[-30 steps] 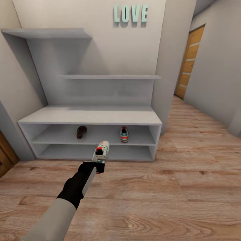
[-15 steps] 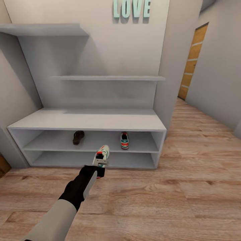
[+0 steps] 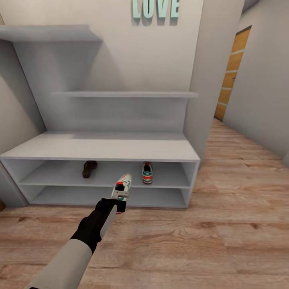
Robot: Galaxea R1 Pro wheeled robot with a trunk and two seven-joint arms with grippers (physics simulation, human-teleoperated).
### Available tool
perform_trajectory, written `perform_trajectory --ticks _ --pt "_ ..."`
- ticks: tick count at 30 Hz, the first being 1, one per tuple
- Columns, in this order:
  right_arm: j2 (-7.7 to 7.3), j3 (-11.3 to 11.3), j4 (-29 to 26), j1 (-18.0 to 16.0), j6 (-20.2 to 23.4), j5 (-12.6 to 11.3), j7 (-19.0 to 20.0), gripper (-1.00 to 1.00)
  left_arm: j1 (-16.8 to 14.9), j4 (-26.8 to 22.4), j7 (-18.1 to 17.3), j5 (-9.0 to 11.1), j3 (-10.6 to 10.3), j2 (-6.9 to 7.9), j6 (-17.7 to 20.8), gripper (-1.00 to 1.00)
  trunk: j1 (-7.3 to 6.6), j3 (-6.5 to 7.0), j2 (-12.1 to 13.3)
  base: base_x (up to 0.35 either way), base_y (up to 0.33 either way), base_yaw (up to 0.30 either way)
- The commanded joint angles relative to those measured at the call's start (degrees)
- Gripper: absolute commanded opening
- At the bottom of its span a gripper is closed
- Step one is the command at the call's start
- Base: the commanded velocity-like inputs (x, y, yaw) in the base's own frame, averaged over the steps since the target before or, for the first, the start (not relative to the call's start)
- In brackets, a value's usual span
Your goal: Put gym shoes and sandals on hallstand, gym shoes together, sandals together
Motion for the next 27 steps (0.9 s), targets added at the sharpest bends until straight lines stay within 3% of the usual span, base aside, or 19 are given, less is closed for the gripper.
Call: perform_trajectory --ticks 1,11,27 --pt "0.03 -0.31 -0.03 -0.09 0.32 0.17 0.18 -1.0 -0.03 -0.07 0.46 0.59 -0.13 0.03 0.23 -1.0 0.02 -0.06 -0.02 0.281 -0.18 0.0" --pt "0.03 -0.33 -0.03 -0.09 0.32 0.18 0.18 -1.0 -0.03 -0.07 0.46 0.59 -0.03 0.04 0.18 -1.0 0.02 -0.06 -0.02 0.209 -0.161 0.0" --pt "0.03 -0.31 -0.03 -0.09 0.32 0.19 0.18 -1.0 -0.03 -0.07 0.54 0.53 0.39 0.38 0.21 -1.0 0.02 -0.06 -0.02 0.103 0.055 0.0"
